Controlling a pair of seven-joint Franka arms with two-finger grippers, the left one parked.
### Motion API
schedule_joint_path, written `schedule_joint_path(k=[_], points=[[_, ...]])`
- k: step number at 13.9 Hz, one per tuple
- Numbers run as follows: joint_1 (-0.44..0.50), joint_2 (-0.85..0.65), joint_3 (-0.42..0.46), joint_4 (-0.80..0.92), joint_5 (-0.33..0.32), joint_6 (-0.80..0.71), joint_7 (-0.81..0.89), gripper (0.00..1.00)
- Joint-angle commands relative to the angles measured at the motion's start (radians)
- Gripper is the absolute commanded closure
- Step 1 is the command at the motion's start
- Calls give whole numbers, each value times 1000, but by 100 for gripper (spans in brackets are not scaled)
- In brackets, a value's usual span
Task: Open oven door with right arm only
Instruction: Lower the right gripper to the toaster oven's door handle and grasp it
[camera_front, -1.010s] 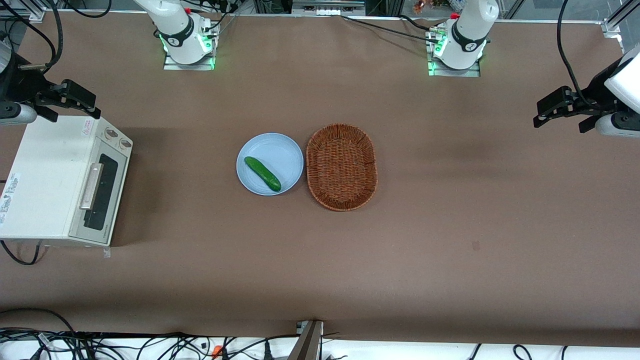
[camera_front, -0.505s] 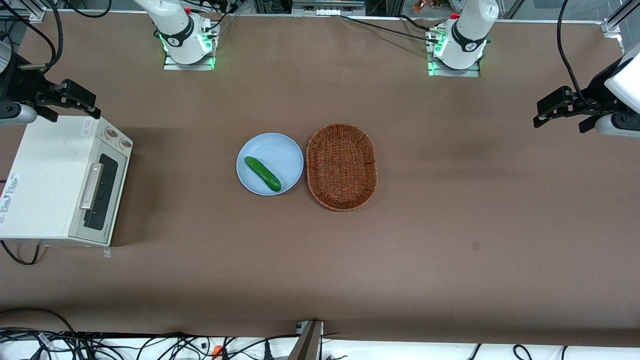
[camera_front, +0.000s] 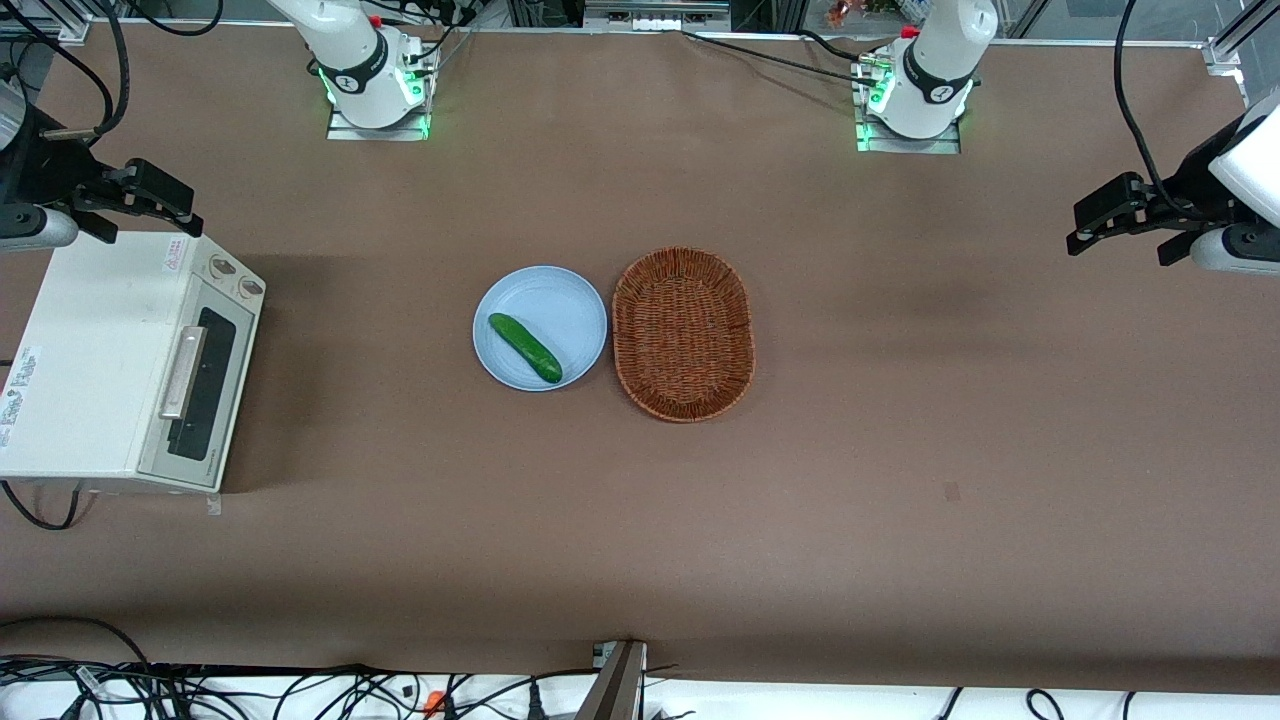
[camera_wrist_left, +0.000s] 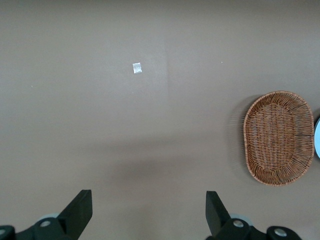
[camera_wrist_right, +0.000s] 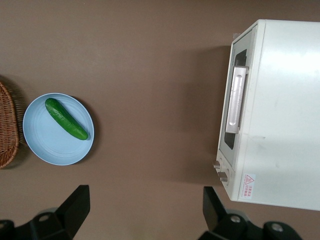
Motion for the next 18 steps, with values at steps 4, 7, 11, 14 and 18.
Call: schedule_joint_path(k=[4,7,11,14,18], points=[[-16,4,16,21,-14,-23,-12,0],[-16,4,16,20,-21,-23,-12,0],[-16,6,16,12,-37,-20,-15,0],[-16,29,16,-28,-83,29,-34,1],[-17,95,-1,-98,-142,167,-92,39]])
